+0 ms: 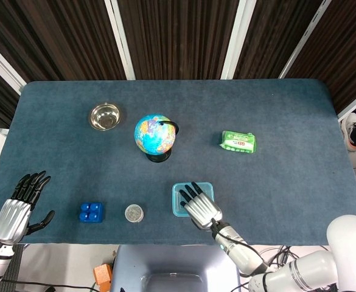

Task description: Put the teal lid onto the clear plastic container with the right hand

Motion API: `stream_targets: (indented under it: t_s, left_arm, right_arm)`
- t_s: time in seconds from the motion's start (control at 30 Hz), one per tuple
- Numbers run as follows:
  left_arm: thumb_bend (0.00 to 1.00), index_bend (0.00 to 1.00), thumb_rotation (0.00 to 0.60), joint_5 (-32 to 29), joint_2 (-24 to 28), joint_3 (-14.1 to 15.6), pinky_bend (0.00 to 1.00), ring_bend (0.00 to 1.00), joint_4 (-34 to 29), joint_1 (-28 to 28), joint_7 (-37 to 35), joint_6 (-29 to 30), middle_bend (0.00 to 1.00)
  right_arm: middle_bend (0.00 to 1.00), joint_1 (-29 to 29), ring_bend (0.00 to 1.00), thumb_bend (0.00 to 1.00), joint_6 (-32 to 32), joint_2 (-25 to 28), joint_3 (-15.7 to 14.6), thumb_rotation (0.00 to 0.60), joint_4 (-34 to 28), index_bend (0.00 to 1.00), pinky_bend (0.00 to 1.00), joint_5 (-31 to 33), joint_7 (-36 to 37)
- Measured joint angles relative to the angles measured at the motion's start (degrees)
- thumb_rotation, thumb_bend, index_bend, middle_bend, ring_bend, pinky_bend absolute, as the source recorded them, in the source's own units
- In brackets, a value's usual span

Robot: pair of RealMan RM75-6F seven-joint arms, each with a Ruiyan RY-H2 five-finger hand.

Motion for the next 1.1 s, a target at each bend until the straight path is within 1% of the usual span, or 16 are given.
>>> stream_targets:
  t_s: [0.7,1.1]
  left_arm:
    - [0.31,0.0,0.6,-0.14,0.06,-0.05,0.0,0.0,0.01,-0.06,-0.06,-0.16,0.0]
    - [0.31,0.0,0.6,-0.19,0.09,-0.1,0.0,0.0,0.07,-0.02,-0.14,-0.08,0.0]
  right_arm:
    - [0.07,-1.5,0.0,0.38,-1.5,-0.75,-0.58,0.6,2.38,0.35,0.0,-2.15,0.81]
    - [0.07,-1.95,0.0,0.38,-2.19,-1.21,-0.17,0.6,3.21,0.34,0.0,-2.37,1.1]
